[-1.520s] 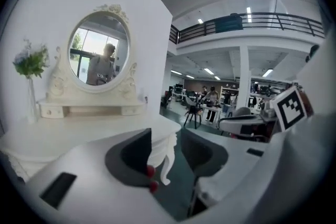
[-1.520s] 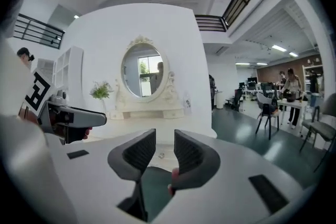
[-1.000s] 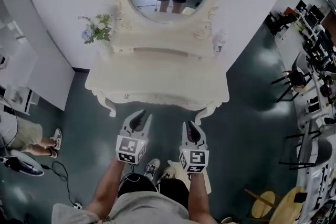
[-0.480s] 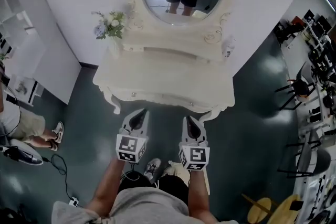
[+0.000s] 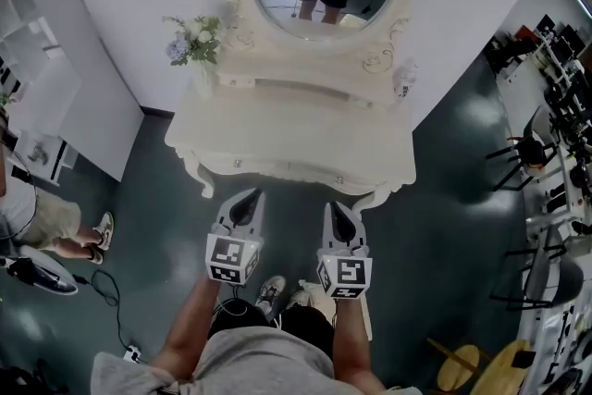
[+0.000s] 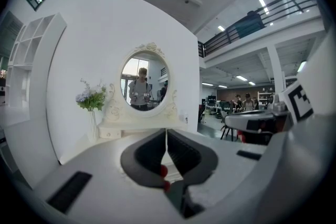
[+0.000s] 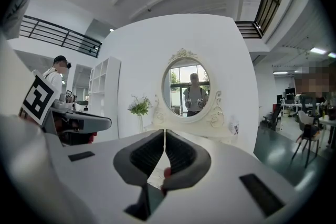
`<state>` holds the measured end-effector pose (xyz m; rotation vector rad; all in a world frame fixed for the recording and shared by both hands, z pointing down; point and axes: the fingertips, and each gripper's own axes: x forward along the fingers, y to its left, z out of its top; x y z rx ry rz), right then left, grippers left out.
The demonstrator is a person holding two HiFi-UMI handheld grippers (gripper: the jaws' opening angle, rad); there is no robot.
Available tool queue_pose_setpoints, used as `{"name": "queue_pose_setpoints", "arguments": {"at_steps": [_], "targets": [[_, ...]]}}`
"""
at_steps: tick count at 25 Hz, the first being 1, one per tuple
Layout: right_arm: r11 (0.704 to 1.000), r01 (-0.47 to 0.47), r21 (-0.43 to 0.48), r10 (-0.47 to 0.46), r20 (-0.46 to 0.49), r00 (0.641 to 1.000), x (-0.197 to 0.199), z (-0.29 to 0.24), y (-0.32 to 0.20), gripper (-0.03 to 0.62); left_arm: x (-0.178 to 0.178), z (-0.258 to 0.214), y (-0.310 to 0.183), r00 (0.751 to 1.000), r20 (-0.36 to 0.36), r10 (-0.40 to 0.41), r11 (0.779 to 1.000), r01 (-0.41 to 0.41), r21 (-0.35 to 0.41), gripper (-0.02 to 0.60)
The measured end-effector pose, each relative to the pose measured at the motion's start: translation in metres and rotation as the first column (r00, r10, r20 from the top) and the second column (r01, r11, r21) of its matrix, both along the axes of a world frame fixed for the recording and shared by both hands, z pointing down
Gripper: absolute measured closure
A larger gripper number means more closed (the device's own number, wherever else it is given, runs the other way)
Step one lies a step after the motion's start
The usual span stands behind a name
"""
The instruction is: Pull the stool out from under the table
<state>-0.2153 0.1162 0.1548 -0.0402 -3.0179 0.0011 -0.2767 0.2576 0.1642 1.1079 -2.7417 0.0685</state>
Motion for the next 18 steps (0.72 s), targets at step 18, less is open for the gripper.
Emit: {"name": "queue_pose_setpoints", "arguments": {"at_steps": [18], "targets": [[1.000,-0.017,-0.007,0.017,0.008,1.000,0.0026,-0.0054,-0.0051,0.571,0.0006,-0.0030,-0.0048,1.000,0.007,0.011,1.000,-0.011,-0.015,0.569]]}}
